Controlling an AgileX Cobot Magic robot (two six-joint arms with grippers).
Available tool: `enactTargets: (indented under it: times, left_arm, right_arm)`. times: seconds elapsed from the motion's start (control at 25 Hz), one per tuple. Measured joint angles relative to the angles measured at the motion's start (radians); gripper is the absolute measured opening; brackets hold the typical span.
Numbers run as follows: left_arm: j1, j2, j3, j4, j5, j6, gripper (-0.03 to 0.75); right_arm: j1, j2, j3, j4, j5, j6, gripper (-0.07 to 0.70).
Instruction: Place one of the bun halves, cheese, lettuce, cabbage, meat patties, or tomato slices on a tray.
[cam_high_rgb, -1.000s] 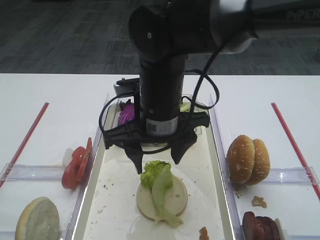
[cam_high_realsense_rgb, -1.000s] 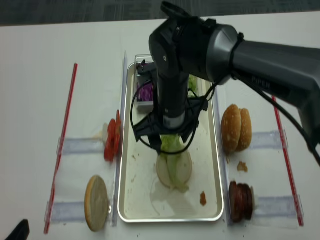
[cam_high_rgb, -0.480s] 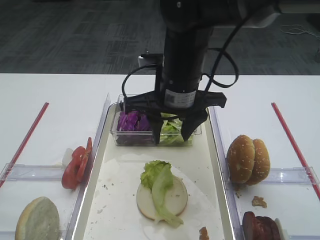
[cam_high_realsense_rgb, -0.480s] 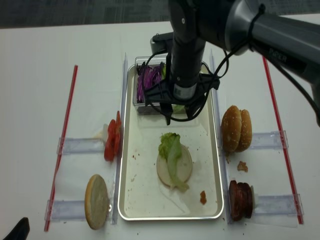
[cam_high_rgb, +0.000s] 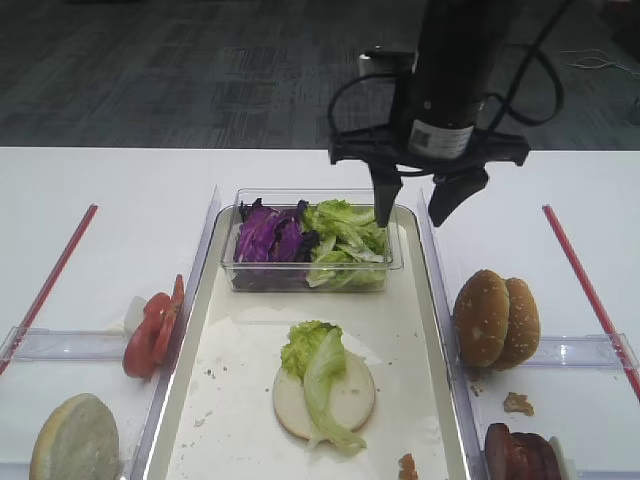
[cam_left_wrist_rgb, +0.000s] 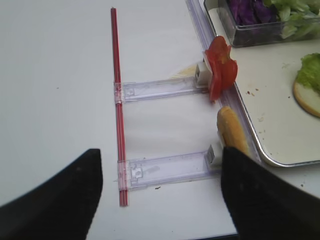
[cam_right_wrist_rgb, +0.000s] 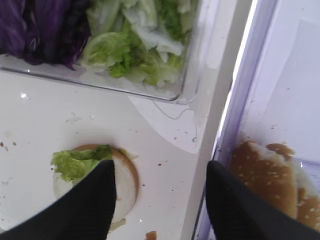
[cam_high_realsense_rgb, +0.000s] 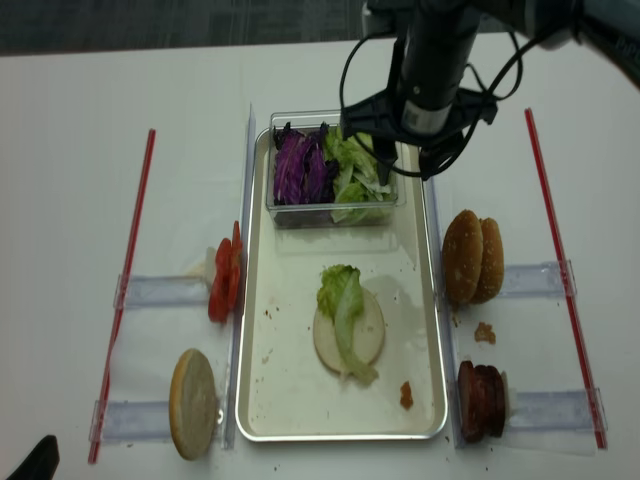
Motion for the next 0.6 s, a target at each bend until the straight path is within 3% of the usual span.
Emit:
enactTargets:
  times: [0.6]
  left_arm:
    - [0.001,0.000,0.000,0.000,0.000,0.000,0.474]
  right_arm:
    - [-0.329,-0.062,0.002,-0.067,0.005,-0.134,0.422]
